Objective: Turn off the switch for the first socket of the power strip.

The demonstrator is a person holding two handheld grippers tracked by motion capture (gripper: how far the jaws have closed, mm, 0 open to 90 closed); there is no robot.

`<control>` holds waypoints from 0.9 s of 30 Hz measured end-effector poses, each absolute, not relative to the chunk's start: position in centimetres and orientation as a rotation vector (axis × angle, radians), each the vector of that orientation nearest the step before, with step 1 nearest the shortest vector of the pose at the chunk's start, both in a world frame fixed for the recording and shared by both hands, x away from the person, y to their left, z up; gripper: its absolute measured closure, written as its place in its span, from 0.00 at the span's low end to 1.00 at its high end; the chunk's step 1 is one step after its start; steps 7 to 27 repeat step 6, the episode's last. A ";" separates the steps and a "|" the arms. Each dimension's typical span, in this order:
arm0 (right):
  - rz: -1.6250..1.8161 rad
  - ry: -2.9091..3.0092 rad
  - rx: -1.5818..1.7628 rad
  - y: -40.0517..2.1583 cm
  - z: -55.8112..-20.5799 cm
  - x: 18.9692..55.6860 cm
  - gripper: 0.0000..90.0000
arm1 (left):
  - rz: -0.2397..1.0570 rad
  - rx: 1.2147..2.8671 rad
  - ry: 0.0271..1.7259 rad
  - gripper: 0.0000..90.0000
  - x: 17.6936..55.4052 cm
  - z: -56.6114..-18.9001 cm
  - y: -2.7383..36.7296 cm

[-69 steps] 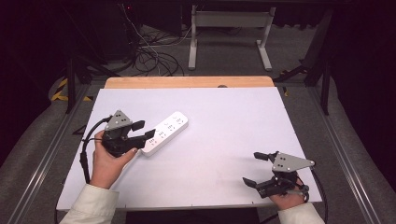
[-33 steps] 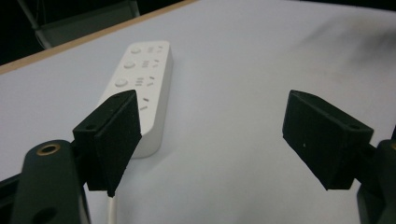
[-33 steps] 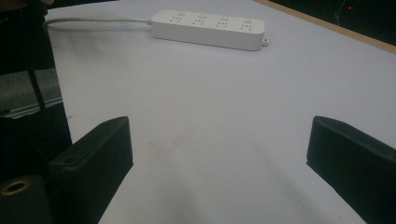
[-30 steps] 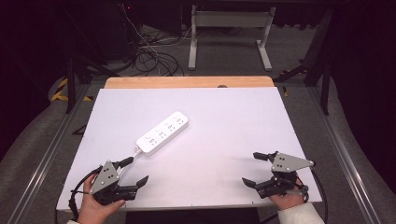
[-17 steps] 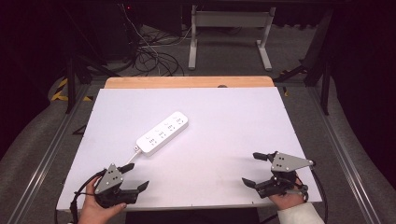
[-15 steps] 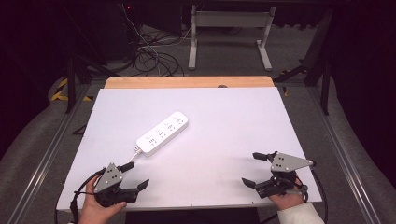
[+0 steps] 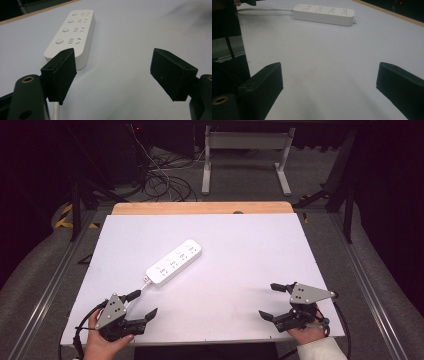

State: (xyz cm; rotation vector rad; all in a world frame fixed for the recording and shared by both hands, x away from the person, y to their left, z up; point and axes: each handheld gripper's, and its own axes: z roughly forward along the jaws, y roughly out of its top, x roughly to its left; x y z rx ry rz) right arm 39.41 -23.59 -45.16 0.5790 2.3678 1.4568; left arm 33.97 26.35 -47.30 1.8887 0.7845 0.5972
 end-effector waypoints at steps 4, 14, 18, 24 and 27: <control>1.459 2.367 0.580 -23.6 -45.2 39.4 0.08 | 0.625 1.892 0.769 0.24 33.8 -47.2 26.2; 1.459 2.368 0.581 -23.6 -45.2 39.4 0.08 | 0.627 1.886 0.779 0.24 33.8 -47.1 26.1; 1.459 2.368 0.581 -23.6 -45.2 39.4 0.08 | 0.627 1.886 0.779 0.24 33.8 -47.1 26.1; 1.459 2.368 0.581 -23.6 -45.2 39.4 0.08 | 0.627 1.886 0.779 0.24 33.8 -47.1 26.1; 1.459 2.368 0.581 -23.6 -45.2 39.4 0.08 | 0.627 1.886 0.779 0.24 33.8 -47.1 26.1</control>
